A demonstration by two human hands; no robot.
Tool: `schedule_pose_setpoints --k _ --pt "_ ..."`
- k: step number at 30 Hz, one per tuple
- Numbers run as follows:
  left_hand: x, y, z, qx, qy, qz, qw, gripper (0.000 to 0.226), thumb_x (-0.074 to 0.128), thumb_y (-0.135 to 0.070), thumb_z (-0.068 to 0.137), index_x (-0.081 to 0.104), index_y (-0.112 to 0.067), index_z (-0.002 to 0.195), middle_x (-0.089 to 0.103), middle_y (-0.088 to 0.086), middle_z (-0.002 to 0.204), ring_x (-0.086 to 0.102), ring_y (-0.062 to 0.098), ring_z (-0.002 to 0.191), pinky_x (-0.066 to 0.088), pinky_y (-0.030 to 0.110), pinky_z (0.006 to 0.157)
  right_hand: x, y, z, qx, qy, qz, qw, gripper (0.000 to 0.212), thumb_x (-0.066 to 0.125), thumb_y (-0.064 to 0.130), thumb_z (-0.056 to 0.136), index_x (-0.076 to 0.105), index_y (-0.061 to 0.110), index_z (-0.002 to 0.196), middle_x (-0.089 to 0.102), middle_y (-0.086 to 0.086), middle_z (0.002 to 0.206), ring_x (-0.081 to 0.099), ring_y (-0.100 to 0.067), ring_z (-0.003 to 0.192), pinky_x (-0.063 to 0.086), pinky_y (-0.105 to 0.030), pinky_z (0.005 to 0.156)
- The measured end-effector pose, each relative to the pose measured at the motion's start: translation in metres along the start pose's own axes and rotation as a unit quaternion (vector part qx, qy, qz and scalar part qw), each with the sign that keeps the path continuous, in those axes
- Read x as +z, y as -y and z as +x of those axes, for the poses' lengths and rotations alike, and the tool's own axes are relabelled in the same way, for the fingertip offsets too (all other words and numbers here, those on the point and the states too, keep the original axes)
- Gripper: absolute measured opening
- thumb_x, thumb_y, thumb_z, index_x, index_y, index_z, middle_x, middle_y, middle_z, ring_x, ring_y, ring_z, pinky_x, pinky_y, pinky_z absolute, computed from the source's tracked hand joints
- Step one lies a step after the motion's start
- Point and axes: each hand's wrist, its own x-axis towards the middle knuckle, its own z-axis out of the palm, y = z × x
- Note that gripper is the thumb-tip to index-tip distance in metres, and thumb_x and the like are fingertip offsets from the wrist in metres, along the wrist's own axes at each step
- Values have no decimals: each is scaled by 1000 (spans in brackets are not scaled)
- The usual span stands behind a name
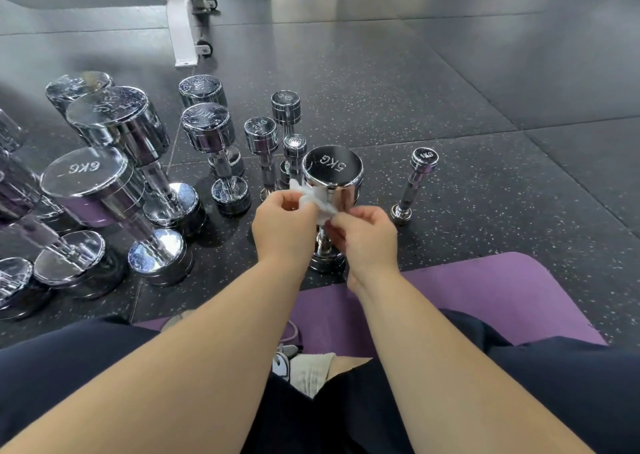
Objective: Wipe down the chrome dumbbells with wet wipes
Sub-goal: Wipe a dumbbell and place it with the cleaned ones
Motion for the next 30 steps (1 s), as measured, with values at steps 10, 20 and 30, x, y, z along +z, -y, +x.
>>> schedule_pose_setpoints --k 10,20,30 --pt "0 -5 18 -42 40 -84 995 36 46 -20 93 57 7 71 58 13 64 40 18 56 31 28 55 -4 14 13 51 -54 105 992 10 50 -2 87 54 5 92 57 -6 72 59 -18 68 53 -22 62" --pt "13 -1 31 -69 61 -85 992 37 41 -18 93 44 -25 56 42 -5 56 38 20 59 33 35 56 -3 12 14 44 -49 84 994 14 49 -2 84 57 8 90 60 -5 72 59 -16 66 50 -20 56" --pt "1 -6 22 -97 58 -40 993 23 49 -4 84 59 -14 66 48 1 49 38 11 37 28 14 35 -2 10 12 168 30 59 984 13 46 7 88 58 8 87 66 -6 74 63 -19 70 54 -27 60"
